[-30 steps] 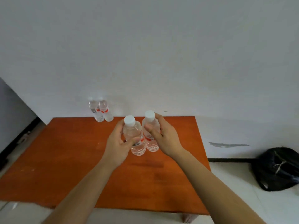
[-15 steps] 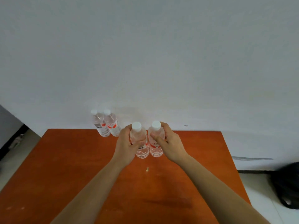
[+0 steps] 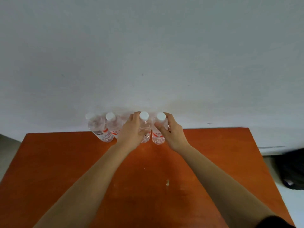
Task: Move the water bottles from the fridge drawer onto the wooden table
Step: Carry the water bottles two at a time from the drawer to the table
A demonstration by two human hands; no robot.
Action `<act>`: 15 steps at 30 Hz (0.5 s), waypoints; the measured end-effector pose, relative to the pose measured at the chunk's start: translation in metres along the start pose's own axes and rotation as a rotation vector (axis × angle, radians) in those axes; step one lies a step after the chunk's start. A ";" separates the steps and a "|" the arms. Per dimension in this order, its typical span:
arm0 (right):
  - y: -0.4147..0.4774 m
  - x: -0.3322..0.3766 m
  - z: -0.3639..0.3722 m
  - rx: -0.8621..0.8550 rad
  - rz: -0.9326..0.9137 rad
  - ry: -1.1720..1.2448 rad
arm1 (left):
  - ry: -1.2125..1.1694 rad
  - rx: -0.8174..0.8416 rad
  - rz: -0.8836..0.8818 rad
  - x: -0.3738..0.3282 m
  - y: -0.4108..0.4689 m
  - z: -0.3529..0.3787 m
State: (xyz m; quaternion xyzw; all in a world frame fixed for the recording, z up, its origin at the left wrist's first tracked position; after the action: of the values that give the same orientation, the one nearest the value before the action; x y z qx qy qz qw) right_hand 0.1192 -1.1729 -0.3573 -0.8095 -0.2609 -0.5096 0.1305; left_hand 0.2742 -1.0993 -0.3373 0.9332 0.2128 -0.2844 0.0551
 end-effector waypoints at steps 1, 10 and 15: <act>0.005 -0.001 0.004 0.000 0.002 0.003 | 0.094 -0.032 0.029 0.001 0.006 -0.003; 0.030 -0.004 0.048 0.034 0.038 -0.010 | 0.496 -0.084 0.092 0.030 0.031 -0.016; 0.037 0.000 0.062 0.090 0.016 -0.081 | 0.508 -0.074 0.019 0.043 0.030 -0.020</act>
State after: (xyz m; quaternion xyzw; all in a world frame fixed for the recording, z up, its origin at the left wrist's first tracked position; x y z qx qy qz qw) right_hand 0.1861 -1.1742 -0.3833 -0.8249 -0.2822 -0.4630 0.1599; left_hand 0.3298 -1.1061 -0.3452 0.9740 0.2211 -0.0321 0.0369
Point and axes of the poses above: each hand's wrist, its own y-axis towards the middle knuckle, its own z-axis out of the palm, x = y × z, the point moved 4 cm from there along y, towards the middle knuckle, and after that the axes turned 5 degrees about -z, right-handed, at the moved point
